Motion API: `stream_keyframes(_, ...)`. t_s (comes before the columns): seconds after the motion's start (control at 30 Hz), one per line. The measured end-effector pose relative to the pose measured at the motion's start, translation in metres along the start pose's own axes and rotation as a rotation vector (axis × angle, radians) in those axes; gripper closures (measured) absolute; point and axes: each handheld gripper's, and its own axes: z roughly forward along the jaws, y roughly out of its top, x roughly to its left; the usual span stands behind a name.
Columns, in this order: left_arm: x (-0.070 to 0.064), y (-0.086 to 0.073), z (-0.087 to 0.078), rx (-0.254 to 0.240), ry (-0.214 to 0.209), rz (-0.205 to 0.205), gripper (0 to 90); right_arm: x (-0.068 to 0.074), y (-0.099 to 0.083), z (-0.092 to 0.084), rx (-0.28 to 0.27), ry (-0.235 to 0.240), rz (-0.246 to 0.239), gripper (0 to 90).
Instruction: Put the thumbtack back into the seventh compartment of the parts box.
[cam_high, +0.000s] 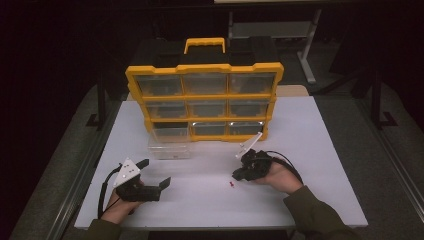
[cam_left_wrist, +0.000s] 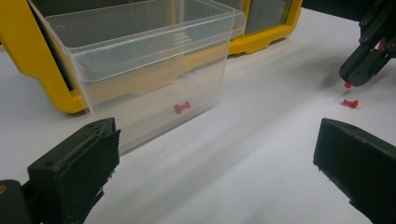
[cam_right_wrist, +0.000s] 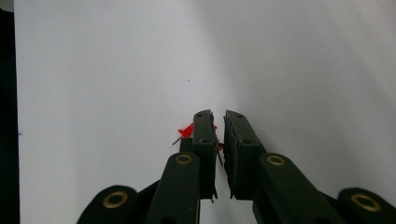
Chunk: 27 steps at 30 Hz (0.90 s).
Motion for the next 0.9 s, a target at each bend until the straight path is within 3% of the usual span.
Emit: stream_keyframes(0.9,0.0,0.0,0.001,0.001,-0.002,0.003,0.0,-0.003,0.022,-0.017,-0.076,-0.033,0.05,82.4)
